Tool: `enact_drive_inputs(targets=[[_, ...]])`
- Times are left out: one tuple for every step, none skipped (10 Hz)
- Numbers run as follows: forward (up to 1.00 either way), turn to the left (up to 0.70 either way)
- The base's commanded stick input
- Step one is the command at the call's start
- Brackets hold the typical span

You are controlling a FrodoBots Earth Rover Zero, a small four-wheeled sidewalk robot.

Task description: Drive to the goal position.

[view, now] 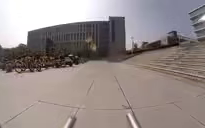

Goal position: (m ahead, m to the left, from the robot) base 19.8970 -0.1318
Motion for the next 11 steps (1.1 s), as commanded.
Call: enact_drive_inputs(targets=[[1.0, 0.0], [1.0, 0.0], [1.0, 0.0], [1.0, 0.0], [1.0, 0.0], [1.0, 0.0], [1.0, 0.0], [1.0, 0.0], [1.0, 0.0], [1.0, 0.0], [1.0, 0.0]])
